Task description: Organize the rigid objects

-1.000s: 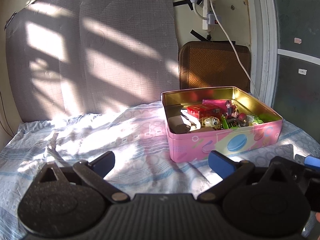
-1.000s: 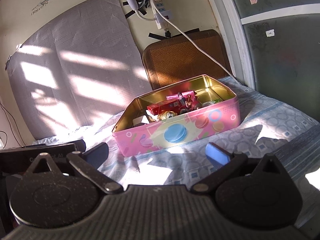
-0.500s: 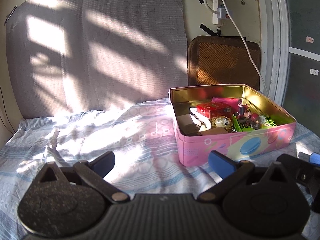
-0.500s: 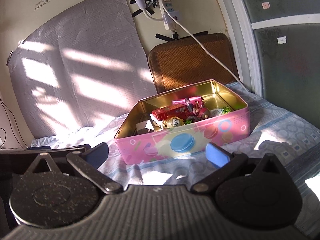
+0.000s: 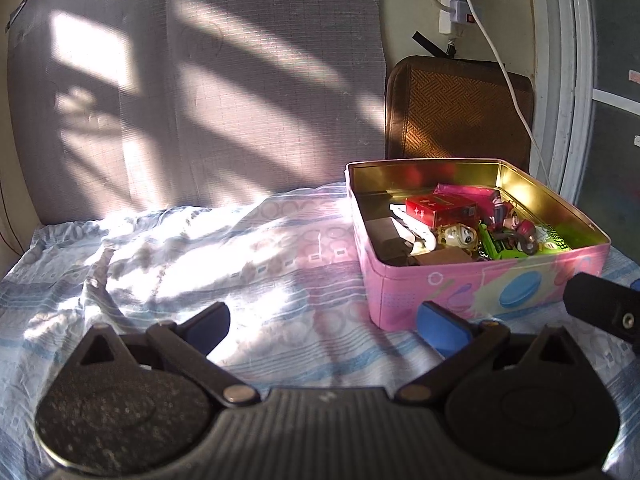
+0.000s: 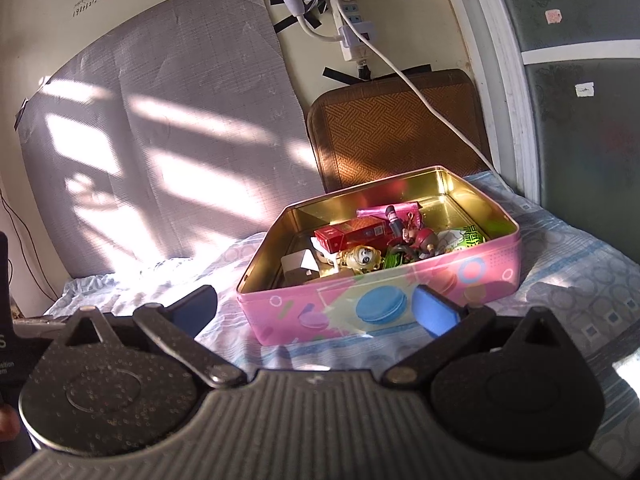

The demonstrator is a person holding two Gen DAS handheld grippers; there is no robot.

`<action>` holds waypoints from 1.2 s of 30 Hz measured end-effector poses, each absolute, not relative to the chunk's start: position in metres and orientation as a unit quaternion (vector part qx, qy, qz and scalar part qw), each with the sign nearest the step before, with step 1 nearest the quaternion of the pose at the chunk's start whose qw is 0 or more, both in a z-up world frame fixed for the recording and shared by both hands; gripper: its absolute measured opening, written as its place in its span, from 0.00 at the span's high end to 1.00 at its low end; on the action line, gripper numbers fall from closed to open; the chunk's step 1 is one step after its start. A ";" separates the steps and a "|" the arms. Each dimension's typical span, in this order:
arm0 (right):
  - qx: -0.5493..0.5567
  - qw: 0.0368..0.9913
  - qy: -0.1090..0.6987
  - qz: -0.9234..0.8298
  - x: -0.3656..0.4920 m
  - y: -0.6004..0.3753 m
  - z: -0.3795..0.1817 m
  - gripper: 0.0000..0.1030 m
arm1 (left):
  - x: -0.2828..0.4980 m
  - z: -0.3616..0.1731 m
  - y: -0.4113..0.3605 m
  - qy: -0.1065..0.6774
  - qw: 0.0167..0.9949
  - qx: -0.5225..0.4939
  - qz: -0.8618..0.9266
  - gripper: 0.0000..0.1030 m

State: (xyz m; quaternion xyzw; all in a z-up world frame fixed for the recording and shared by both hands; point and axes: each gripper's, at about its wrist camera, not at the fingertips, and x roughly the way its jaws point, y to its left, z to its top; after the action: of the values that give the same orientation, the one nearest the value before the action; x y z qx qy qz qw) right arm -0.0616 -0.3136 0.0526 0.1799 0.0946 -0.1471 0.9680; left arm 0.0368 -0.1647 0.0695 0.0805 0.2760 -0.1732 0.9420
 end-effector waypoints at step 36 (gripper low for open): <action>0.188 0.964 0.110 -0.152 -0.033 -0.324 0.056 0.00 | 0.064 0.065 -0.183 0.290 0.932 0.089 -0.196 0.00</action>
State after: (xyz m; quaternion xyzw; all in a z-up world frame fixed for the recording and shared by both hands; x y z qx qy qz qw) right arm -0.0333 -0.3244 0.0565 0.1876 0.1097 -0.1519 0.9642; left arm 0.0641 -0.1825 0.0652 0.0895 0.2899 -0.1962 0.9325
